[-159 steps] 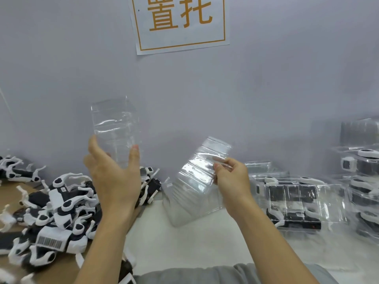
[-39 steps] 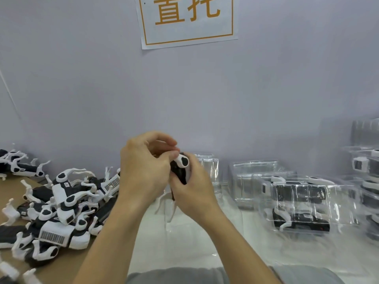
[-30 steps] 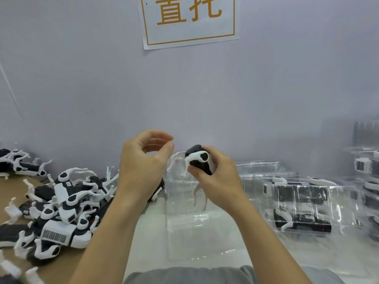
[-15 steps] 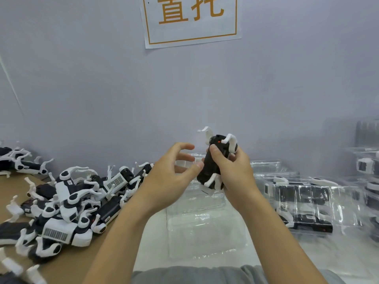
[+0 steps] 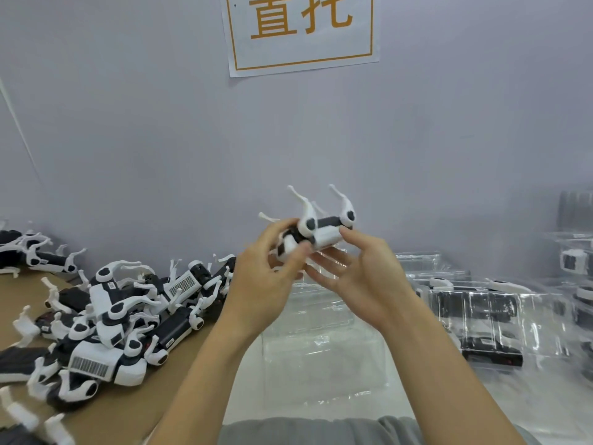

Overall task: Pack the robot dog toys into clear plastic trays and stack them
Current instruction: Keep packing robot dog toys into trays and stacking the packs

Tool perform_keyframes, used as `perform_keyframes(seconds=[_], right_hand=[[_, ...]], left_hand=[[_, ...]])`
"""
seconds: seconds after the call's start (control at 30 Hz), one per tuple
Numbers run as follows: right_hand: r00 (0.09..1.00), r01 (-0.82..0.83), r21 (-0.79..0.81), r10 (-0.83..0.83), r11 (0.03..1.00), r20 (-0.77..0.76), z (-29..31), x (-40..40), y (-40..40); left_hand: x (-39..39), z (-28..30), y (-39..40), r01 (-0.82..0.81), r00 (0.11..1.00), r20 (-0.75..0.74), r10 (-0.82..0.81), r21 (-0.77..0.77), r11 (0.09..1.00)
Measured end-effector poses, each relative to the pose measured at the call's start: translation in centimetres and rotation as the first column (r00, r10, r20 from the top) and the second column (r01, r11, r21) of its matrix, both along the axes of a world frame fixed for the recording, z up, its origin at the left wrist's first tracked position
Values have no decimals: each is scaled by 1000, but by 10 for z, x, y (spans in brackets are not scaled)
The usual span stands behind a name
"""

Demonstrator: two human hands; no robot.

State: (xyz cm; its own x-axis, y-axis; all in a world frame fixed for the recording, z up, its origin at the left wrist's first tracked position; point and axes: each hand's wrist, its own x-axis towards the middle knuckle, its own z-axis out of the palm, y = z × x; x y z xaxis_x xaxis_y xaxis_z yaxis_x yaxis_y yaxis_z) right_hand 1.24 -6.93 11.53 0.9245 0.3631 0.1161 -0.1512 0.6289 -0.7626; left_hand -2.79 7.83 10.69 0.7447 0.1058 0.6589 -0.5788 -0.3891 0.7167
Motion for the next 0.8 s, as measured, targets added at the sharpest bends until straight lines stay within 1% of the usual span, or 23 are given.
perform_keyframes(seconds=[0.03,0.07,0.1,0.17,0.2,0.27,0.3,0.37,0.47,0.5,0.53,0.63,0.67,0.7,0.73,0.8], right_hand=[[998,45,-111,-42,993,37,0,0,-1],[992,108,-234,-88,966,94,1,-1,-2],[977,183,-351,-131,919,167,1,-1,-2],[913,364,-508,-190,781,362,-1,-2,2],[855,464,-544,-192,699,483,-3,-3,4],[708,638,-542,-139,547,692,-9,-2,9],[639,696,-518,-99,497,763,-12,-2,11],[533,774,-470,-36,424,845,-18,-2,15],[424,859,-379,-64,343,903,-20,0,15],[412,867,-368,-70,337,908,-19,2,13],[419,860,-374,-62,346,906,-18,3,10],[516,778,-460,-18,428,857,-16,5,1],[553,743,-494,0,452,833,-15,4,-2],[589,707,-528,22,470,808,-14,5,-5],[621,671,-561,48,485,783,-13,5,-9],[660,614,-605,91,507,745,-11,5,-14]], left_hand=[[1,0,1,-30,999,-13,29,-98,995],[2,1,2,-70,997,-42,64,-170,983],[4,0,4,-106,992,-86,89,-225,968],[6,0,7,-165,978,-175,114,-318,934],[5,0,9,-188,970,-210,119,-346,919],[5,-1,10,-213,958,-258,125,-347,913],[5,-2,10,-217,953,-276,126,-329,919],[5,-1,8,-209,944,-311,111,-300,931],[3,-1,8,-190,929,-363,76,-288,939],[3,-1,8,-192,925,-372,74,-289,938],[3,0,9,-203,925,-370,87,-289,935],[5,0,14,-294,931,-297,214,-258,921],[6,0,16,-296,938,-260,231,-246,923],[6,0,17,-261,950,-232,209,-221,940],[5,0,18,-189,966,-213,146,-200,961],[4,0,19,12,975,-216,-56,-197,980]])
